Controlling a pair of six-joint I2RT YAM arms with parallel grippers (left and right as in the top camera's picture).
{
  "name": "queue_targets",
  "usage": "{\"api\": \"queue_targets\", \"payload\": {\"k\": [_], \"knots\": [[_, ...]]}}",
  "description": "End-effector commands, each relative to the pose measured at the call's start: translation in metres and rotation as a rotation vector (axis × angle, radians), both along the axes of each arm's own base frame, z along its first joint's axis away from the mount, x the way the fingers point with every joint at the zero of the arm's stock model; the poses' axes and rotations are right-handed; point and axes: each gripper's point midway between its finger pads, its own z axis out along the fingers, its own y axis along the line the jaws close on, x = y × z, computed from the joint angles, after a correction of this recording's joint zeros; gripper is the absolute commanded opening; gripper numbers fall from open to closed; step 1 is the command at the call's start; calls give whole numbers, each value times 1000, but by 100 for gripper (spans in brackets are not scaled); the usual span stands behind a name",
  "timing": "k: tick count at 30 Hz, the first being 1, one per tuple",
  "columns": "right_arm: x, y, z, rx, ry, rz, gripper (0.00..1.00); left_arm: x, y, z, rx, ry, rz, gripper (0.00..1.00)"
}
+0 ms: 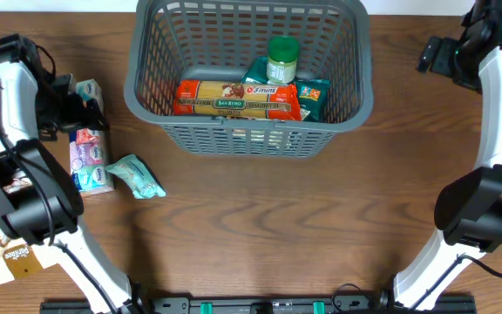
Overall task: Pack container
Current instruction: 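Withdraw the right gripper and grasp the Kleenex multipack with the left, then carry the Kleenex multipack into the basket and release it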
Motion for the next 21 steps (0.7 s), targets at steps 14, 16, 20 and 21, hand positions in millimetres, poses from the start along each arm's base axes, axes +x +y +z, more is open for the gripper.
{"api": "queue_targets", "payload": {"k": [14,16,20,21], "knots": [[8,-1,-9,0,-20,-2,99,-6,-2,-80,-35,139,-26,99],[10,-1,-9,-1,-28,-2,99,-9,-3,-84,-39,149,-26,99],[11,-1,-8,-3,-35,-2,99,-13,-4,-84,-42,165,-26,82],[11,-2,-8,-3,-34,-1,99,-14,-5,-84,-44,170,-27,68]]}}
